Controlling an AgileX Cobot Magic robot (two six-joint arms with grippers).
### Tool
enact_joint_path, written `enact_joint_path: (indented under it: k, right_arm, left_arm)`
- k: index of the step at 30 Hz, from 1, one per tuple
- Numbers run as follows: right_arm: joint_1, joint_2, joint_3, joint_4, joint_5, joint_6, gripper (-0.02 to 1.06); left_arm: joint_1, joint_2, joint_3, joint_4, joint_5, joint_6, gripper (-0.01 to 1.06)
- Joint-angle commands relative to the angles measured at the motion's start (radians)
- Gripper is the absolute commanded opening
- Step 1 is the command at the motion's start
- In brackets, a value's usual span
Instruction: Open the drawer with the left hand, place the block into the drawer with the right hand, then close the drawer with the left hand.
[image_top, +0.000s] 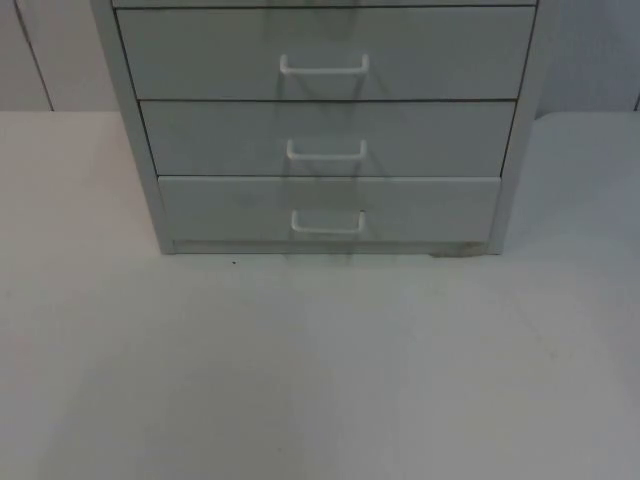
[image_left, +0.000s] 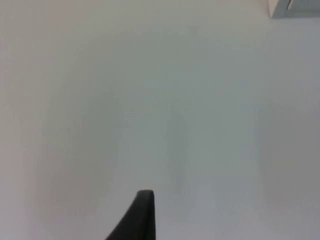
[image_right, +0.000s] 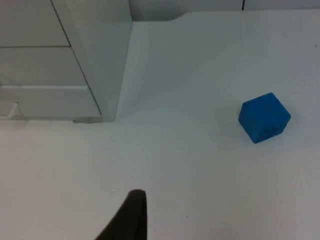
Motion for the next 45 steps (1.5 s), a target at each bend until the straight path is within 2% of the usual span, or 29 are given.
enact_joint_path:
  k: [1,7,18,22,26,29,33,37,38,42,43,44,45]
  right_arm:
    - [-0.007,0.065,-0.008,-0.003,-0.037,-0.001,1.05]
    - [-0.007,0.198,-0.008,-0.003,-0.042,-0.001,1.05]
    - [-0.007,0.257,-0.008,-0.003,-0.026,-0.001,1.05]
    - [-0.007,0.257,-0.008,-0.003,-0.023,-0.001,1.05]
    - [-0.007,0.257,-0.008,-0.003,-0.019,-0.001,1.05]
    - [-0.007,0.257,-0.008,-0.001,-0.019,-0.001,1.05]
    - [-0.007,0.257,-0.008,-0.001,-0.016,-0.001,1.05]
    - [-0.007,0.257,-0.008,-0.001,-0.016,-0.001,1.05]
    - [-0.007,0.257,-0.008,-0.001,-0.016,-0.001,1.05]
    - [-0.007,0.257,-0.008,-0.001,-0.016,-0.001,1.05]
    - [-0.007,0.257,-0.008,-0.001,-0.014,-0.001,1.05]
    - [-0.007,0.257,-0.008,-0.001,-0.014,-0.001,1.05]
    - [-0.007,0.257,-0.008,-0.001,-0.012,-0.001,1.05]
  left_arm:
    - [0.005,0.058,-0.005,-0.012,-0.042,0.001,1.05]
    - [0.005,0.186,-0.005,-0.02,-0.113,0.001,1.05]
    - [0.005,0.296,-0.009,-0.055,-0.155,0.024,1.05]
    - [0.005,0.339,-0.049,-0.099,-0.109,0.108,1.05]
    - [0.005,0.416,-0.114,-0.286,-0.092,0.29,0.98]
    - [-0.001,0.455,-0.152,-0.348,-0.074,0.349,0.97]
    - [-0.049,0.511,-0.212,-0.364,-0.074,0.374,0.97]
    - [-0.179,0.598,-0.315,-0.354,-0.104,0.374,0.97]
    - [-0.179,0.598,-0.315,-0.354,-0.104,0.374,0.97]
    - [-0.34,0.707,-0.421,-0.256,-0.157,0.34,0.97]
    - [-0.374,0.734,-0.444,-0.223,-0.162,0.329,0.97]
    - [-0.374,0.734,-0.444,-0.223,-0.162,0.329,0.97]
    - [-0.42,0.776,-0.479,-0.169,-0.164,0.309,0.97]
